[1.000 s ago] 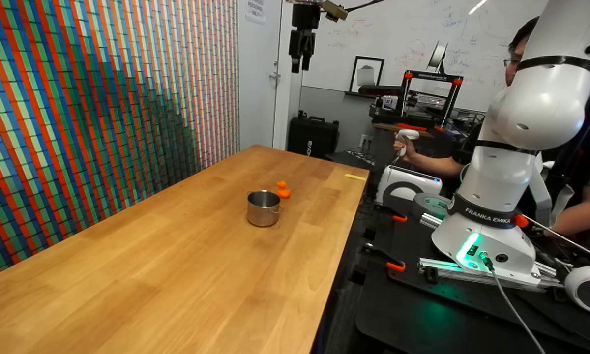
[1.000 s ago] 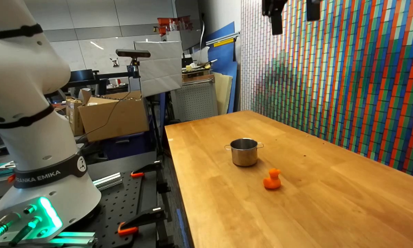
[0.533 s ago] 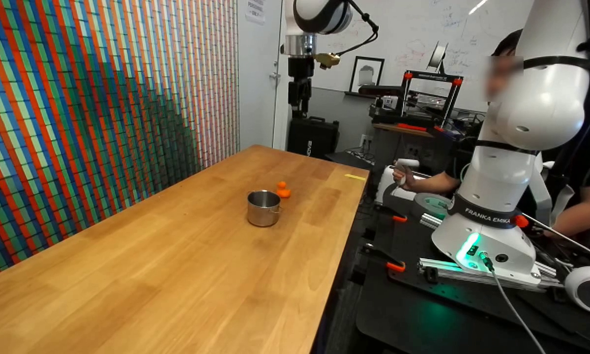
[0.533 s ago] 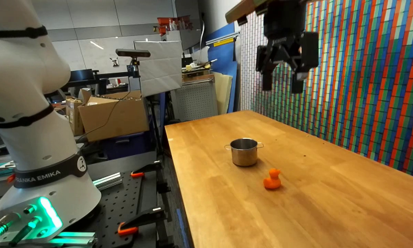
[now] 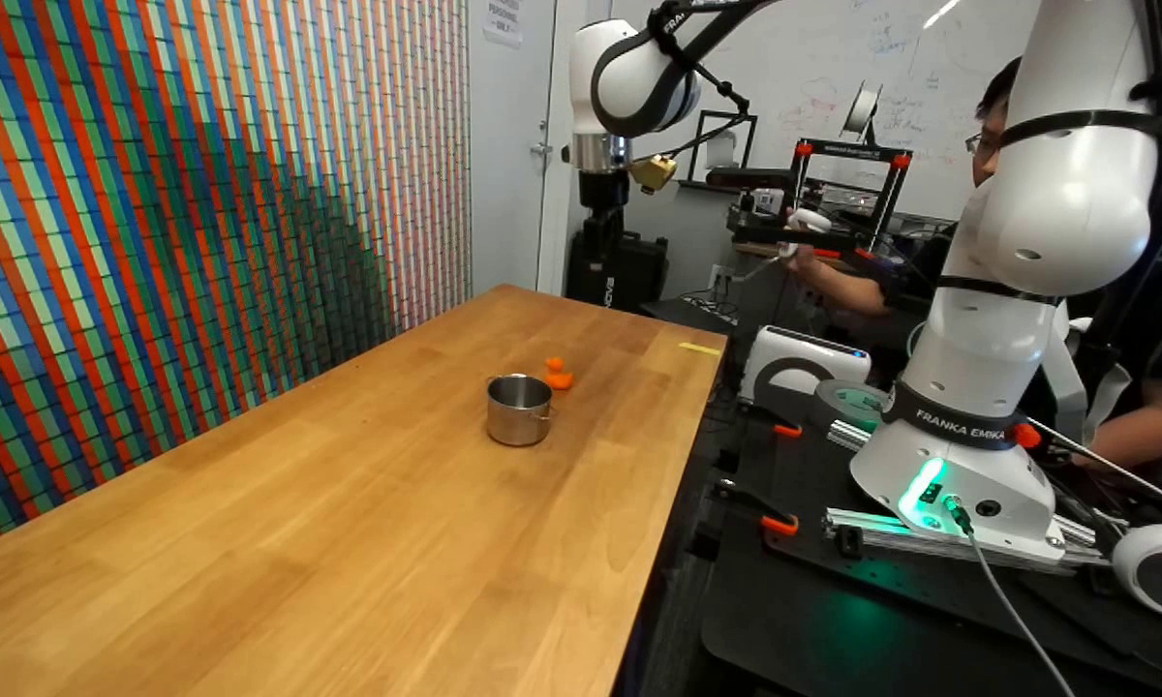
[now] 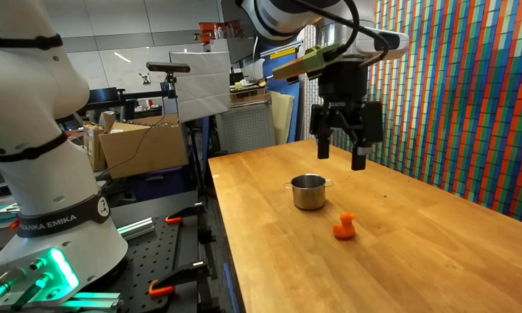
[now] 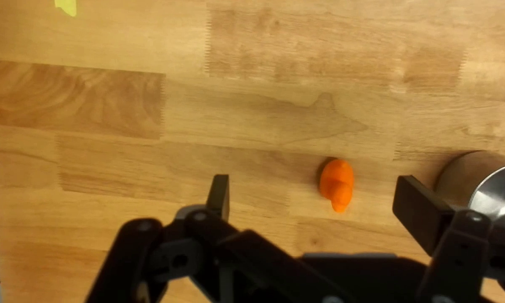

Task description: Put the duck in the pot

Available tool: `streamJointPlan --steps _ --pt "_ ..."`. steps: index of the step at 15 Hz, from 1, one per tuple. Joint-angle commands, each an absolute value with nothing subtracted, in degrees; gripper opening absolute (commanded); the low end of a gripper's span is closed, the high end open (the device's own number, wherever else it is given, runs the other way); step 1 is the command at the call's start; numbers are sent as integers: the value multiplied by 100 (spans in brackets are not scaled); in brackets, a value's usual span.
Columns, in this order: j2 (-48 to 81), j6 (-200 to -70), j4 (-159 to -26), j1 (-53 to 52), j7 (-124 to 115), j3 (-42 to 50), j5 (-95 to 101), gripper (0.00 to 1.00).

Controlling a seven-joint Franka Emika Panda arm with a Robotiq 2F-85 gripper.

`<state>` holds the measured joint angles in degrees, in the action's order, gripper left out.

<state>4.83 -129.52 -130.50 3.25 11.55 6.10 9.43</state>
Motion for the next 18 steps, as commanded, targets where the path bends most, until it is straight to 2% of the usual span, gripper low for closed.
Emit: streamJointPlan --steps 1,9,18 --pt "665 -13649 -13282 456 928 632 1093 100" --pt "1538 -14843 -13576 456 822 505 856 100" --pt "2638 -15549 -13177 335 614 266 679 100"
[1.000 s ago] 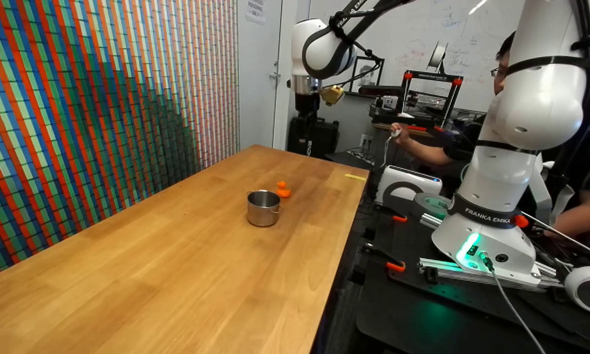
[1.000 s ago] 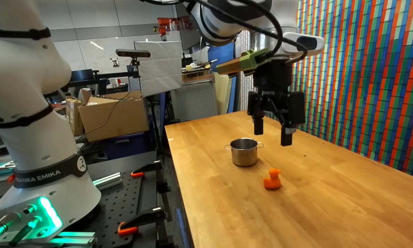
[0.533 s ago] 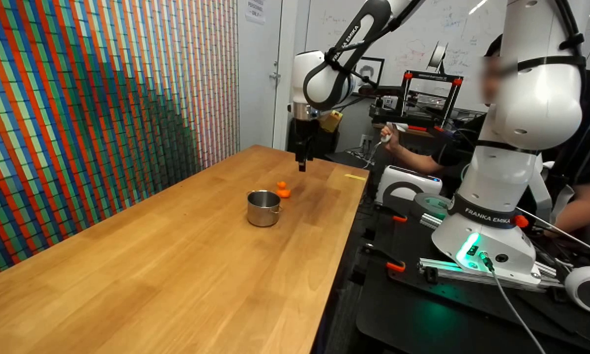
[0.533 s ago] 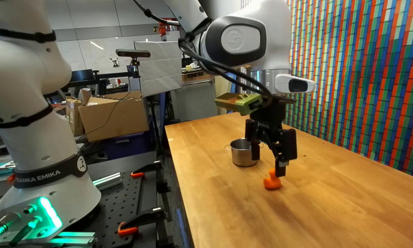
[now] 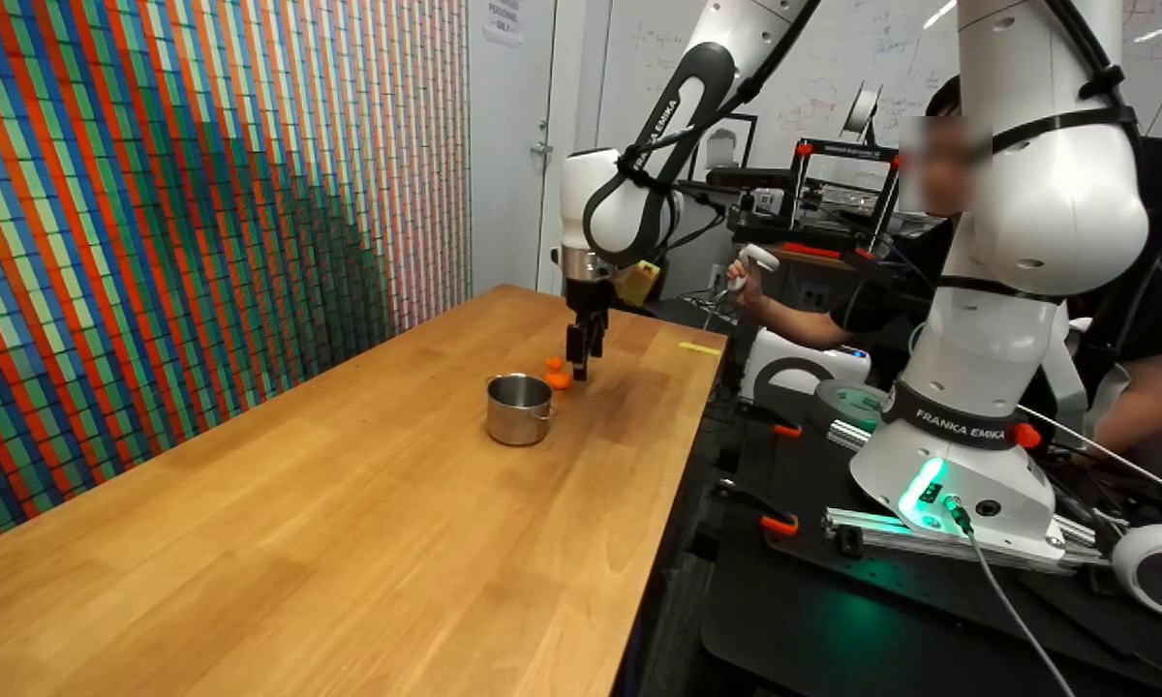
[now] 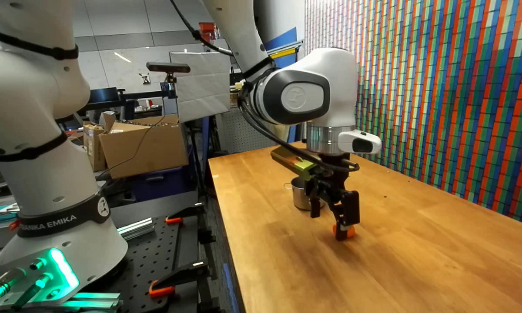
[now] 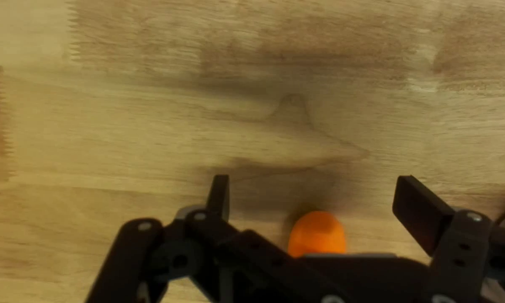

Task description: Put the duck in the pot

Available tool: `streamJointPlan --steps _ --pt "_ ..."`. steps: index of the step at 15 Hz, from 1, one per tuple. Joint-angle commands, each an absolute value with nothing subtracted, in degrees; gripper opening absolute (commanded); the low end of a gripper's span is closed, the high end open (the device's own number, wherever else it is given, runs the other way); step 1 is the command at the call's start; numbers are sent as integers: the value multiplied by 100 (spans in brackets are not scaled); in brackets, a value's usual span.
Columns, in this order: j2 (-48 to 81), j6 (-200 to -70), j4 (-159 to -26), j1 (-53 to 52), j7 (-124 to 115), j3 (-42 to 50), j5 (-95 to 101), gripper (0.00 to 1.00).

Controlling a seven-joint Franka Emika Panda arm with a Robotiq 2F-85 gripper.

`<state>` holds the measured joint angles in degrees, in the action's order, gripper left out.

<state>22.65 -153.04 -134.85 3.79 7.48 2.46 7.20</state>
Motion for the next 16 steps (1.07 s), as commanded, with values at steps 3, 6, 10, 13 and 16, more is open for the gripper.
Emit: streamJointPlan --steps 3,6,10,13,16 --pt "2852 -16137 -13066 267 498 320 745 100" --pt "3019 -16497 -13005 257 512 278 704 100" --pt "3023 -16431 -13118 448 704 8 508 59" --pt "2958 -16550 -13203 513 759 -130 413 35" --pt "2887 -16748 -13228 437 727 -89 486 17"
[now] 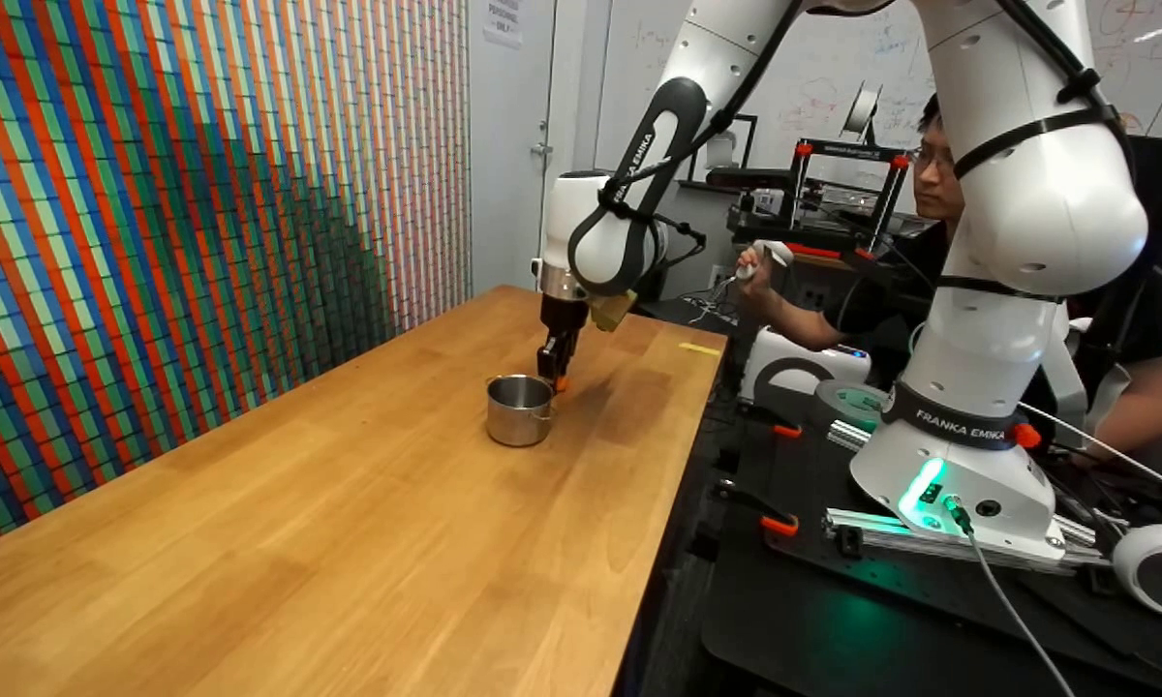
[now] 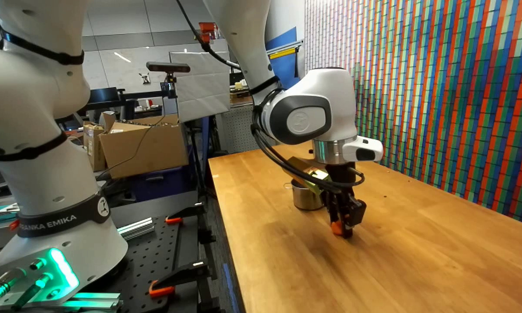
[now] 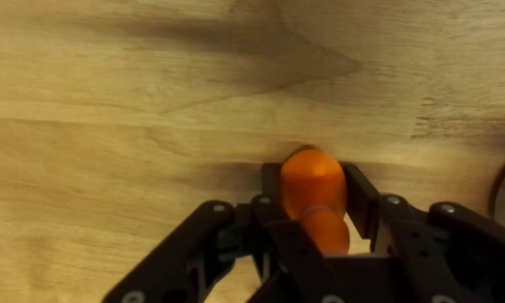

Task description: Put the duck in the pot

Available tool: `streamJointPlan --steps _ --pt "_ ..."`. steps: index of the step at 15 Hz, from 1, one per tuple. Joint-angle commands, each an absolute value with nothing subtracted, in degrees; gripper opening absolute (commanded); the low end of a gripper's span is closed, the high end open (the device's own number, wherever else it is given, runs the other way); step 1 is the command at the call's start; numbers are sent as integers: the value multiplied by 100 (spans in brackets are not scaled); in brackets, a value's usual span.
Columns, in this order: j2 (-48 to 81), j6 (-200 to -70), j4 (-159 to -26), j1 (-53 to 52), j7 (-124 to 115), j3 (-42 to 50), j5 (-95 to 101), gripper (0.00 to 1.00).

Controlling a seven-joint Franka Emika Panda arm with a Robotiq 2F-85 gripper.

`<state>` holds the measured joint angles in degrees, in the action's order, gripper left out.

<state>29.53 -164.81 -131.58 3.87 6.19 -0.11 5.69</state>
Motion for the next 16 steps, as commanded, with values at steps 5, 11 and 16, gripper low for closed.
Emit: streamJointPlan --steps 5,11,16 --pt "2500 -16063 -13142 694 932 -504 221 17" --pt "1873 -14633 -12888 803 1321 -999 -724 17" --pt "1674 -14164 -12937 587 1410 -980 -1188 17"
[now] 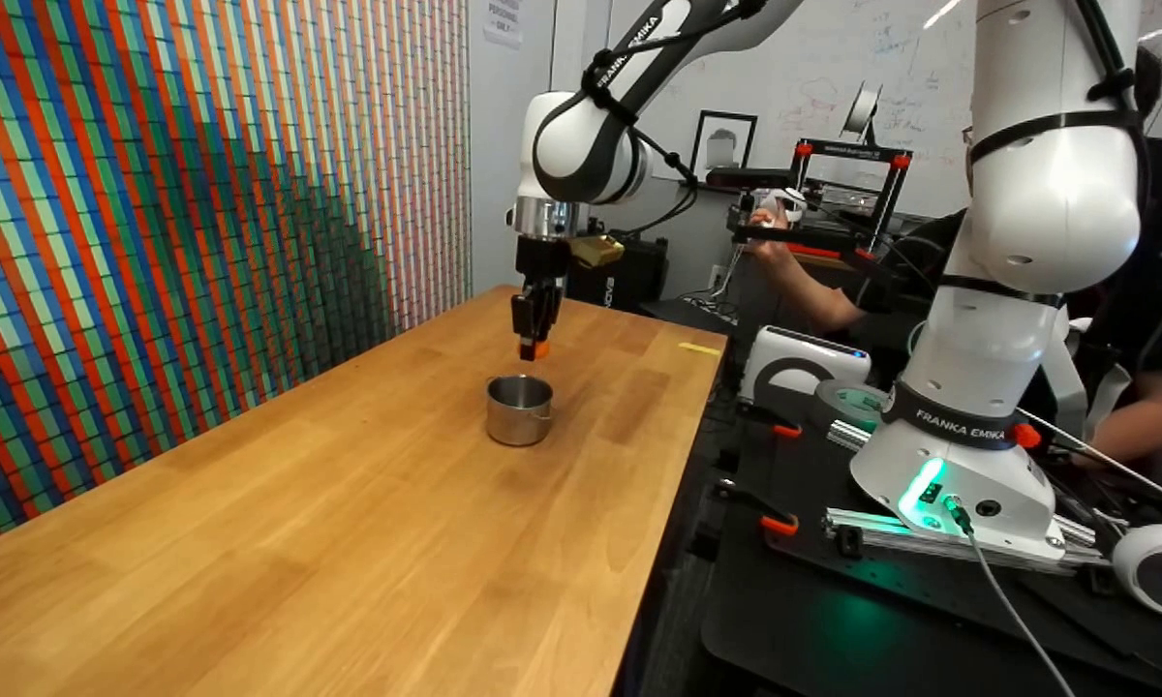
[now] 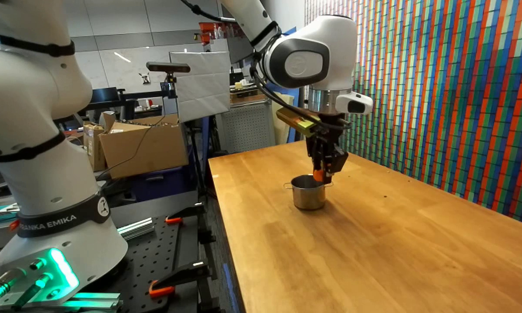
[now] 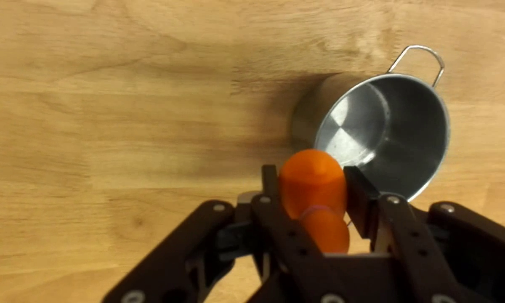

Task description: Put the duck in the pot

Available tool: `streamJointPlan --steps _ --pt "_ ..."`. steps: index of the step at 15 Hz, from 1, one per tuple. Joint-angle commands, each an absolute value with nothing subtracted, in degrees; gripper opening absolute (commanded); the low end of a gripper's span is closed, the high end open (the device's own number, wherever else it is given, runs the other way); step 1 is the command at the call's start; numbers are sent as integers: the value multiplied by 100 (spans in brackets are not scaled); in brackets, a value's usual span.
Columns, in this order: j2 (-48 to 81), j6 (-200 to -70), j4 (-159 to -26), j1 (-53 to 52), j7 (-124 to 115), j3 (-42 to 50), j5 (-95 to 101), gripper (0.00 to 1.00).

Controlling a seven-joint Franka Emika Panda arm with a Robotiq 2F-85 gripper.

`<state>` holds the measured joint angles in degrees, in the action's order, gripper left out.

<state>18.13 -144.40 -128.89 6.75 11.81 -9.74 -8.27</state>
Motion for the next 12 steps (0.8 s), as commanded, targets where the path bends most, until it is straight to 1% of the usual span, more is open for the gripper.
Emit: streamJointPlan --steps 1,3,4,5,6,7,11,12 --pt "1689 -14081 -12968 553 1476 -1016 -1308 17" --pt "1713 -14135 -13055 488 1577 -1065 -1513 17" --pt "1737 -14143 -13074 458 1620 -1079 -1577 21" --pt "1764 -14195 -13098 407 1633 -1079 -1583 20" --pt "1767 -14208 -13121 364 1620 -1078 -1598 67" --pt "1749 -14353 -13169 324 1596 -1065 -1595 68" --pt "1462 -14940 -13236 192 1416 -881 -1212 97" --pt "1334 -14947 -13237 167 1342 -788 -1017 100"
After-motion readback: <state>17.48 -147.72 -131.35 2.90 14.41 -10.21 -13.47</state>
